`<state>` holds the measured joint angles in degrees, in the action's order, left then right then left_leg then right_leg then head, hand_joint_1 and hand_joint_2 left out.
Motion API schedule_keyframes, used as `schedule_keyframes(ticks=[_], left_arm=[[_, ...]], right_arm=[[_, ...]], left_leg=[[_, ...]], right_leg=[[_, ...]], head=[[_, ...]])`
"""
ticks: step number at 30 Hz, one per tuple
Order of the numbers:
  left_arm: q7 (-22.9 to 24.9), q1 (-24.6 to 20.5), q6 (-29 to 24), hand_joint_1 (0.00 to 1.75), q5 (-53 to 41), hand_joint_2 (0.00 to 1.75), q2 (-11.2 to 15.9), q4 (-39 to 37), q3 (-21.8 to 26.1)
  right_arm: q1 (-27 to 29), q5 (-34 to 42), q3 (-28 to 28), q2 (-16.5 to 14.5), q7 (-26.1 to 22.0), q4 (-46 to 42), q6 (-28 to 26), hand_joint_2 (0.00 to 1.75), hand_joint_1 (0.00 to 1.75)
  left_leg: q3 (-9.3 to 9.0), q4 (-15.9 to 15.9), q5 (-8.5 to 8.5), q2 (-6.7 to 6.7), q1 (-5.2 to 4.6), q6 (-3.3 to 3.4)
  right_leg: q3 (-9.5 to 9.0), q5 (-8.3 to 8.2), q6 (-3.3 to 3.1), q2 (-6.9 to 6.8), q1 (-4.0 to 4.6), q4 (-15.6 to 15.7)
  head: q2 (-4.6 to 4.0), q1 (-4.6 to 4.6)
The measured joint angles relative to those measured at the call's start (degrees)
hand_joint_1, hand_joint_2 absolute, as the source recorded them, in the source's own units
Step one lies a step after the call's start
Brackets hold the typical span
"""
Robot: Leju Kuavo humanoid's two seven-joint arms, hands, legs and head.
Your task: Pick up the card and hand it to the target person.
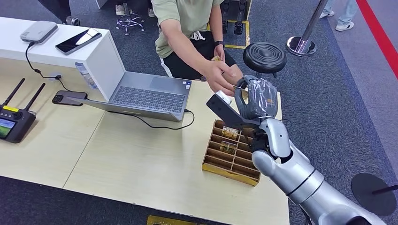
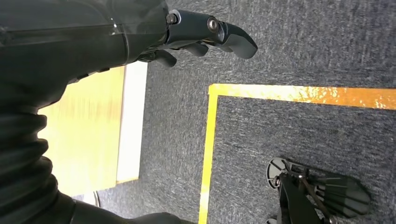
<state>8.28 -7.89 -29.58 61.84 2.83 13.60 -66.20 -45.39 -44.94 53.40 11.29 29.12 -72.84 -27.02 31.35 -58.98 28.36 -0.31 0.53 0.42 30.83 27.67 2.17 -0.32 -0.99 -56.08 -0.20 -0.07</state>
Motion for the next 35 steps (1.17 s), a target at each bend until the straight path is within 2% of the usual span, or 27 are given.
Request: schedule_keyframes(ticks=[7,11,23,27,31,35], left_arm=[[0.30,-0.26,0.20,0.00,-0.07,1.75,-0.03,0.00,-1.44],[-0.16,-0.34,0.38,0.00,-0.20,1.75,-0.03,0.00,-2.09],[-0.95,-0.63,-0.23,0.00,0.02,1.75,-0.03,0.00,-3.09],[-0.74,-0.61,-0.23,0.00,0.12,0.00,-0.03,0.00,-3.11],[-0.72,-0.58,-0.23,0.00,0.21,0.00,-0.03,0.00,-3.11],[-0.88,-0.54,-0.25,0.00,0.94,0.00,-0.03,0.00,-3.11]], right_arm=[[-2.25,0.55,0.00,-1.41,0.25,7.35,0.15,1.75,1.43],[-2.29,0.57,0.01,-1.66,0.68,8.91,0.37,1.75,0.00],[-2.30,0.57,0.02,-1.65,1.68,10.31,0.64,1.75,0.00],[-2.30,0.59,0.02,-1.65,1.74,10.59,0.64,1.75,0.00],[-2.29,1.16,0.00,-1.65,1.60,10.75,0.28,1.75,0.00],[-1.73,6.64,-0.39,-1.65,-1.12,10.60,-2.09,1.75,0.00]], left_leg=[[0.01,-0.01,0.00,-0.01,0.00,0.00],[0.02,-0.01,0.00,-0.01,0.00,0.00],[-0.01,-0.01,-0.01,0.00,0.00,0.00],[-0.01,-0.01,-0.01,0.00,0.00,0.00],[-0.01,-0.01,-0.01,0.00,0.00,0.00],[-0.02,-0.01,-0.01,0.00,0.00,0.00]], right_leg=[[0.01,0.00,0.00,-0.01,0.00,0.00],[0.02,0.00,0.00,-0.01,0.00,0.01],[0.02,-0.02,0.01,0.00,0.00,0.01],[0.02,-0.02,0.01,0.01,0.00,0.01],[0.02,-0.02,0.01,0.01,0.00,0.01],[0.01,-0.02,0.01,0.01,0.00,0.01]], head=[[0.00,-0.02],[0.00,-0.01],[0.00,-0.02],[0.00,-0.02],[0.00,0.00],[0.00,-0.01]])
